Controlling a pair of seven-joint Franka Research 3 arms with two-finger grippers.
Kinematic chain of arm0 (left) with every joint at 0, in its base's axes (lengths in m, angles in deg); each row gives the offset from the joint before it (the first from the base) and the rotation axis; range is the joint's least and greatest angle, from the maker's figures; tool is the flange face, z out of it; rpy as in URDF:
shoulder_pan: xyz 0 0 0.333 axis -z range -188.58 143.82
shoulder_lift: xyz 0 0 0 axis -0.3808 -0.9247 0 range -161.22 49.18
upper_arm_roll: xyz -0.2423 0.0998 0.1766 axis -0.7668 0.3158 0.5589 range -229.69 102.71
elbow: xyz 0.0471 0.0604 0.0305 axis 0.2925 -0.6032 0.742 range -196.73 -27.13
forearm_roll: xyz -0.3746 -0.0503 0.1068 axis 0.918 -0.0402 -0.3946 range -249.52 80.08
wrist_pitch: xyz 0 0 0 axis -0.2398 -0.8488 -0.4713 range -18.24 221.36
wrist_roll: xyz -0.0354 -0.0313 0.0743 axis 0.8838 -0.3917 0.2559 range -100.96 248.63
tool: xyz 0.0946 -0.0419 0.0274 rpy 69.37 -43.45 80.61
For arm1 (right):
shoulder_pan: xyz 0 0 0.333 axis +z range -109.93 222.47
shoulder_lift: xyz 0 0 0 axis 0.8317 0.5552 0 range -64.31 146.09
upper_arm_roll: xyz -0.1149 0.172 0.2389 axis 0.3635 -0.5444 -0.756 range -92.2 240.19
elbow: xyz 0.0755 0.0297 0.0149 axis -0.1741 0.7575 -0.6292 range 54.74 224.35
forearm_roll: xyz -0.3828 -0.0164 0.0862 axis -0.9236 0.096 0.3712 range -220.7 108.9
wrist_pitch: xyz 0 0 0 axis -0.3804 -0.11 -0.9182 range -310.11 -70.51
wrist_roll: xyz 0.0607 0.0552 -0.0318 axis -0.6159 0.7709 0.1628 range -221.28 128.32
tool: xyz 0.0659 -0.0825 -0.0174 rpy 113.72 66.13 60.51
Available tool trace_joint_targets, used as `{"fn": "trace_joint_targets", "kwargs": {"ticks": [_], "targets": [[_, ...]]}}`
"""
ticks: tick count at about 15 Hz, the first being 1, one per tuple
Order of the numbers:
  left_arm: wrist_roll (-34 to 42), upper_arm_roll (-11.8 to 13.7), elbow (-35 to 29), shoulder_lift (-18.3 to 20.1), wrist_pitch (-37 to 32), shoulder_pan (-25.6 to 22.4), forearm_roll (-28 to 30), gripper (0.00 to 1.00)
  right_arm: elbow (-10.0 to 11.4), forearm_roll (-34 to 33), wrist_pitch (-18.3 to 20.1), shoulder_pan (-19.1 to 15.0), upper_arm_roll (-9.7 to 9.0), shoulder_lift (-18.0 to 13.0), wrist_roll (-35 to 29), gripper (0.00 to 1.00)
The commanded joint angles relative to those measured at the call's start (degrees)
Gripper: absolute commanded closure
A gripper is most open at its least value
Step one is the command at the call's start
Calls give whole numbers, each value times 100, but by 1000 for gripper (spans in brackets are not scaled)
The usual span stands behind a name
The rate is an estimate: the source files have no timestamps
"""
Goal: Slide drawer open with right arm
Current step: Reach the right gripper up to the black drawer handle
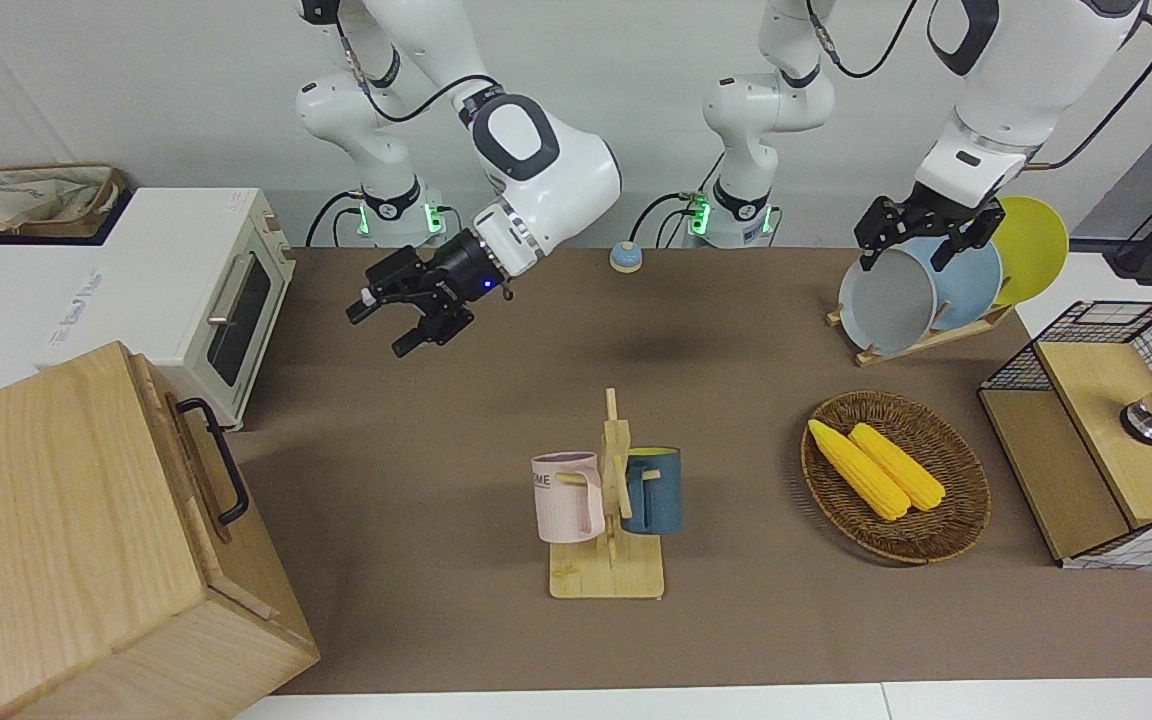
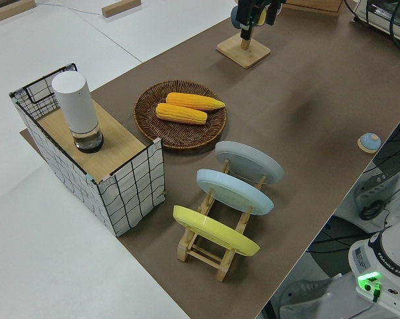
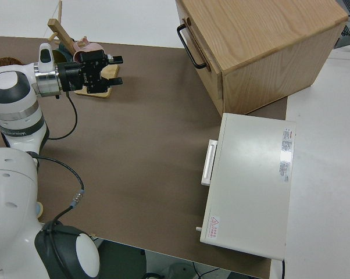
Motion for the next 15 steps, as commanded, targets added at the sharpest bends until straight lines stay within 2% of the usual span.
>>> {"fn": "trace_joint_targets", "kwargs": {"ticks": [1,3,5,8,11,15], "targets": [[56,-40,140,-65,-113,-31,-98,7,635,-895,-618,-324,0,-72,-264,15],[56,-40,140,-65,-113,-31,-98,7,750,-1387,-873,-517,26,7,-422,15],[56,-40,140,-65,-113,-31,-98,7,750,-1687,-1040,-649,35,60,-466,15],[56,-40,149,-65,-113,-31,-98,7,733,-2283,-1067,-816,79,253,-676,19],[56,-40,149,-65,-113,-31,-98,7,697,-2567,-1076,-1010,88,368,-730,19],[56,-40,149,-65,-113,-31,-98,7,689,-2996,-1366,-1299,88,473,-949,19]]}}
